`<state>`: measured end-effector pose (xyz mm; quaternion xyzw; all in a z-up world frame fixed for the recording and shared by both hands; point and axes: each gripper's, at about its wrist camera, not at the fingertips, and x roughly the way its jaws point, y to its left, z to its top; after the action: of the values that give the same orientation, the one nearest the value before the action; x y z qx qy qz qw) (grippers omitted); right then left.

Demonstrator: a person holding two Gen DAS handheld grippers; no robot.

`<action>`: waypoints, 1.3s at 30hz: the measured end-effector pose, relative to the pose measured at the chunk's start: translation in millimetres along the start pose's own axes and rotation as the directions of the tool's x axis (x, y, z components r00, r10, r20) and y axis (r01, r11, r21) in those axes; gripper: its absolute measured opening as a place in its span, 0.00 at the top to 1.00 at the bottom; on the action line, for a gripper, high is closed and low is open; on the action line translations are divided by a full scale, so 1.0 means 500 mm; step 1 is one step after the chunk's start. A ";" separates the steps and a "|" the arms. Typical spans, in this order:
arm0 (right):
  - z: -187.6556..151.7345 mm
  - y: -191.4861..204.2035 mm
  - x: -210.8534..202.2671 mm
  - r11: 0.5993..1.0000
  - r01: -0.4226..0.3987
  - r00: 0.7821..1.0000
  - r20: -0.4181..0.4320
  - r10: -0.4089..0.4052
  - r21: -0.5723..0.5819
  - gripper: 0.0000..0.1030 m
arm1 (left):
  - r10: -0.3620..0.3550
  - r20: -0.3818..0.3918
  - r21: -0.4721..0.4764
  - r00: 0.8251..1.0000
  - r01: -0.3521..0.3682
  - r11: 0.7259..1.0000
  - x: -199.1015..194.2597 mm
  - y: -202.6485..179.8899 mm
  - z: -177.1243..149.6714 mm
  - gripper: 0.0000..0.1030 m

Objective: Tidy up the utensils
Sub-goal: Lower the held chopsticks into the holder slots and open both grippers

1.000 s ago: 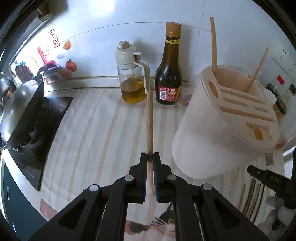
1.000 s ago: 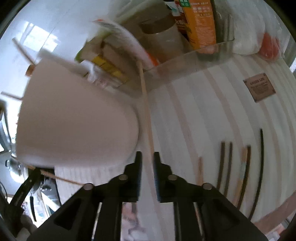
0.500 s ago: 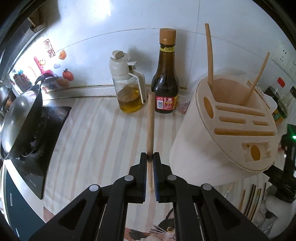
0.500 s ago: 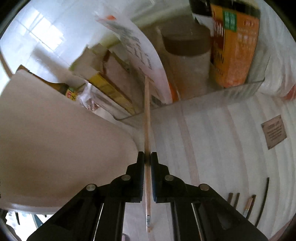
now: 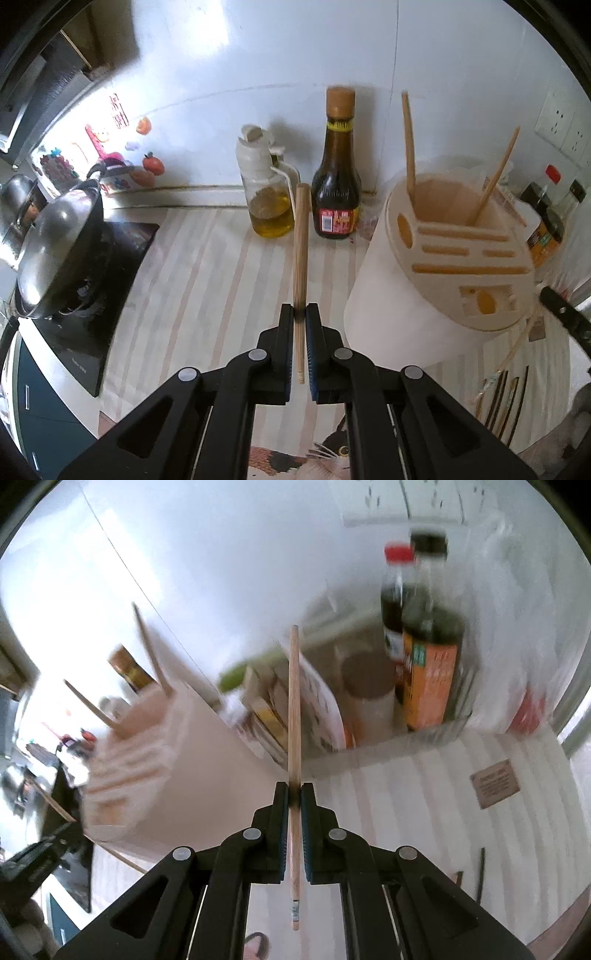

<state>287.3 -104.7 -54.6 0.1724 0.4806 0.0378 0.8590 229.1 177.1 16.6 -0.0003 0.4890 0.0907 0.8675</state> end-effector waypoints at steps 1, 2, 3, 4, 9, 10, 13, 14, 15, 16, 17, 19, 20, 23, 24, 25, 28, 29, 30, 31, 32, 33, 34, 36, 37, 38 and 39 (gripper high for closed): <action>0.007 0.003 -0.016 1.000 -0.007 1.000 0.017 0.007 -0.004 0.94 | 0.000 0.012 -0.003 1.000 0.000 1.000 -0.013 0.001 0.003 0.96; 0.011 0.005 -0.035 1.000 -0.017 0.999 0.037 0.017 -0.008 0.94 | 0.002 0.026 -0.003 1.000 -0.002 1.000 -0.027 0.002 0.006 0.96; 0.015 0.009 -0.054 1.000 -0.028 0.998 0.056 0.028 -0.013 0.94 | 0.003 0.043 -0.003 0.999 -0.003 1.000 -0.043 0.002 0.011 0.96; 0.025 0.014 -0.076 0.999 -0.039 0.996 0.076 0.040 -0.021 0.94 | 0.003 0.059 -0.005 0.998 -0.003 1.000 -0.058 0.003 0.016 0.96; 0.080 0.045 -0.171 0.994 -0.098 0.982 0.158 0.104 -0.043 0.94 | 0.001 0.140 -0.013 0.990 0.001 1.000 -0.133 0.007 0.043 0.96; 0.091 0.055 -0.193 0.993 -0.109 0.978 0.175 0.116 -0.051 0.94 | -0.003 0.158 -0.016 0.987 0.005 1.000 -0.151 0.009 0.052 0.96; 0.127 0.079 -0.240 0.988 -0.139 0.964 0.219 0.151 -0.070 0.94 | -0.016 0.212 -0.018 0.977 0.021 1.000 -0.200 0.008 0.079 0.96; 0.138 0.088 -0.253 0.986 -0.146 0.959 0.233 0.161 -0.080 0.94 | -0.020 0.228 -0.018 0.973 0.025 1.000 -0.213 0.005 0.090 0.96; 0.148 0.097 -0.262 0.985 -0.152 0.955 0.244 0.169 -0.087 0.94 | -0.027 0.241 -0.018 0.970 0.033 0.999 -0.224 0.005 0.100 0.96; 0.159 0.105 -0.269 0.983 -0.156 0.952 0.250 0.175 -0.097 0.94 | -0.040 0.252 -0.021 0.967 0.047 0.999 -0.233 0.004 0.113 0.96; 0.172 0.117 -0.276 0.982 -0.157 0.948 0.262 0.181 -0.108 0.94 | -0.056 0.259 -0.022 0.964 0.064 0.998 -0.238 0.003 0.125 0.96; 0.191 0.134 -0.279 0.979 -0.163 0.943 0.272 0.191 -0.122 0.94 | -0.077 0.274 -0.025 0.959 0.087 0.996 -0.245 -0.002 0.150 0.96; 0.201 0.146 -0.278 0.978 -0.163 0.941 0.278 0.194 -0.131 0.94 | -0.089 0.280 -0.021 0.956 0.098 0.995 -0.247 -0.007 0.163 0.96; 0.219 0.176 -0.265 0.975 -0.154 0.937 0.291 0.196 -0.159 0.94 | -0.117 0.282 -0.006 0.952 0.124 0.992 -0.237 -0.023 0.195 0.96; 0.225 0.183 -0.261 0.975 -0.153 0.935 0.295 0.195 -0.162 0.94 | -0.129 0.275 -0.004 0.953 0.135 0.991 -0.231 -0.028 0.206 0.96; 0.230 0.190 -0.254 0.974 -0.151 0.934 0.297 0.196 -0.168 0.94 | -0.138 0.271 -0.001 0.953 0.143 0.990 -0.224 -0.033 0.216 0.96; 0.244 0.205 -0.222 0.974 -0.140 0.934 0.302 0.190 -0.178 0.94 | -0.172 0.253 -0.005 0.952 0.179 0.984 -0.198 -0.045 0.241 0.96; 0.247 0.208 -0.213 0.974 -0.139 0.935 0.302 0.188 -0.178 0.94 | -0.185 0.245 -0.009 0.952 0.193 0.981 -0.189 -0.048 0.249 0.96; 0.251 0.210 -0.201 0.975 -0.134 0.935 0.303 0.184 -0.177 0.94 | -0.198 0.239 -0.015 0.951 0.207 0.978 -0.181 -0.050 0.256 0.96; 0.253 0.210 -0.192 0.975 -0.137 0.934 0.304 0.186 -0.176 0.94 | -0.213 0.233 -0.020 0.949 0.224 0.974 -0.174 -0.054 0.263 0.96; 0.255 0.210 -0.183 0.975 -0.139 0.934 0.304 0.187 -0.174 0.94 | -0.218 0.228 -0.023 0.949 0.229 0.973 -0.167 -0.058 0.267 0.96; 0.258 0.210 -0.174 0.976 -0.136 0.933 0.309 0.185 -0.173 0.94 | -0.222 0.224 -0.025 0.949 0.234 0.972 -0.160 -0.063 0.272 0.96; 0.260 0.208 -0.167 0.976 -0.138 0.932 0.310 0.187 -0.171 0.94 | -0.228 0.220 -0.029 0.949 0.240 0.970 -0.153 -0.065 0.276 0.96; 0.266 0.205 -0.151 0.977 -0.136 0.933 0.311 0.183 -0.165 0.94 | -0.228 0.214 -0.030 0.950 0.240 0.970 -0.141 -0.074 0.281 0.96; 0.268 0.202 -0.144 0.977 -0.138 0.933 0.311 0.183 -0.161 0.94 | -0.232 0.209 -0.032 0.950 0.243 0.969 -0.133 -0.077 0.282 0.96; 0.270 0.199 -0.137 0.978 -0.137 0.933 0.312 0.181 -0.157 0.94 | -0.232 0.204 -0.032 0.951 0.243 0.969 -0.125 -0.080 0.282 0.96; 0.272 0.196 -0.131 0.979 -0.135 0.933 0.313 0.177 -0.153 0.94 | -0.233 0.200 -0.032 0.952 0.244 0.969 -0.120 -0.082 0.281 0.96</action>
<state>376.4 -63.1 96.5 0.1579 0.3137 0.1081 0.9300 324.7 140.0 137.2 -0.0751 0.3953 -0.0015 0.9155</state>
